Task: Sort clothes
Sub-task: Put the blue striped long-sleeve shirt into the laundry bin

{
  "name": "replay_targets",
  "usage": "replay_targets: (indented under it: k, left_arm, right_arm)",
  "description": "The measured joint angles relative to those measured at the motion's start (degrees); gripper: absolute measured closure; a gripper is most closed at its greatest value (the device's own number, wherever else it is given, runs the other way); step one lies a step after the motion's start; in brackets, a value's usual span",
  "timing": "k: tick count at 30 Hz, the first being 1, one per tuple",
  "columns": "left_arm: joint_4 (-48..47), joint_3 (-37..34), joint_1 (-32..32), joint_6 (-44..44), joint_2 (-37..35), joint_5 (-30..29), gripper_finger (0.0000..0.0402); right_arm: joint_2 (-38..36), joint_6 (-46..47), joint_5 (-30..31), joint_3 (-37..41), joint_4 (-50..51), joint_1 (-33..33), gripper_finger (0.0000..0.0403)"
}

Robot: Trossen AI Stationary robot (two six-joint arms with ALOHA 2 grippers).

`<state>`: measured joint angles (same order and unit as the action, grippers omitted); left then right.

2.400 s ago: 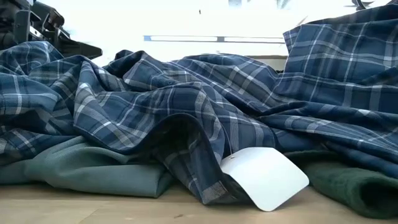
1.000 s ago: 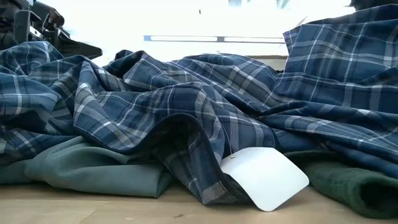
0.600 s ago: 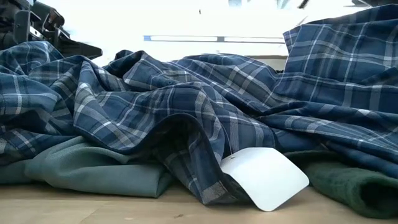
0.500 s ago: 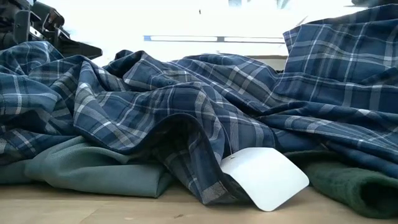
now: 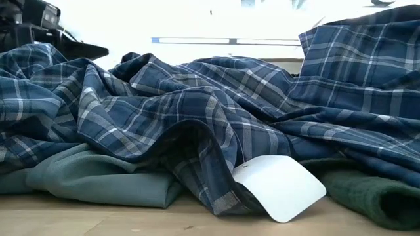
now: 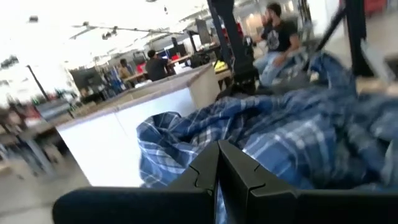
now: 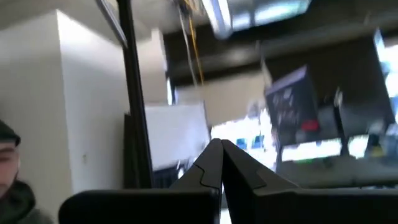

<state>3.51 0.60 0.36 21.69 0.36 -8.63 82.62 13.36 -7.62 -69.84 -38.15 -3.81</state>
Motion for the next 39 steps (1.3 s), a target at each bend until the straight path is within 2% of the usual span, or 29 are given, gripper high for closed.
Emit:
replay_targets:
  k: [3, 5, 7, 12, 15, 22, 25, 27, 29, 32, 35, 39]
  left_arm:
    - [0.0, 0.0, 0.0, 3.2, 0.0, 0.0, 0.0394]
    - [0.0, 0.0, 0.0, 3.3, 0.0, 0.0, 0.0394]
    - [0.2, 0.0, 0.0, 3.5, 0.0, 0.2, 0.0394]
    - [1.2, 0.0, 0.0, 2.8, 0.0, 1.0, 0.0394]
    - [1.9, 0.0, 0.0, -4.4, 0.0, 4.1, 0.0394]
    - [4.5, 0.0, 0.0, -26.4, 0.0, 15.1, 0.0394]
    - [4.6, 0.0, 0.0, -32.1, 0.0, 17.8, 0.0394]
    - [4.6, 0.0, 0.0, -33.1, 0.0, 17.7, 0.0394]
    - [4.0, 0.7, 0.0, -33.1, 0.0, 17.6, 0.0394]
    - [3.2, 3.5, 0.0, -33.0, 0.0, 17.3, 0.0394]
    - [-1.0, 7.7, 0.0, -30.6, 0.0, 16.9, 0.0394]
    - [-10.7, 13.7, 0.0, -28.6, 0.0, 14.0, 0.0394]
  right_arm:
    - [3.8, 1.7, -1.9, -5.2, 10.1, -0.4, 0.0402]
    - [6.7, 4.4, -0.8, -7.7, 16.5, -1.0, 0.0402]
    - [9.8, 7.3, 4.6, -9.8, 23.1, -2.2, 0.0402]
    - [15.8, 14.1, 22.3, -16.1, 43.7, -5.9, 0.0402]
    - [18.7, 18.0, 28.7, -17.7, 49.5, -8.0, 0.0402]
    - [23.8, 19.0, 26.1, -18.3, 50.8, -9.1, 0.0402]
    - [24.4, 25.6, 24.4, -18.5, 50.4, -8.3, 0.0402]
    - [24.3, 28.6, 19.4, -18.7, 48.9, -7.6, 0.0402]
    - [24.0, 26.5, 14.1, -18.7, 46.3, -7.0, 0.0402]
    - [23.9, 22.2, 13.3, -19.0, 41.1, -7.0, 0.0402]
    - [23.9, 18.2, 13.4, -21.2, 41.0, -6.3, 0.0394]
    - [24.0, 11.4, 13.2, -24.8, 43.5, -4.6, 0.0347]
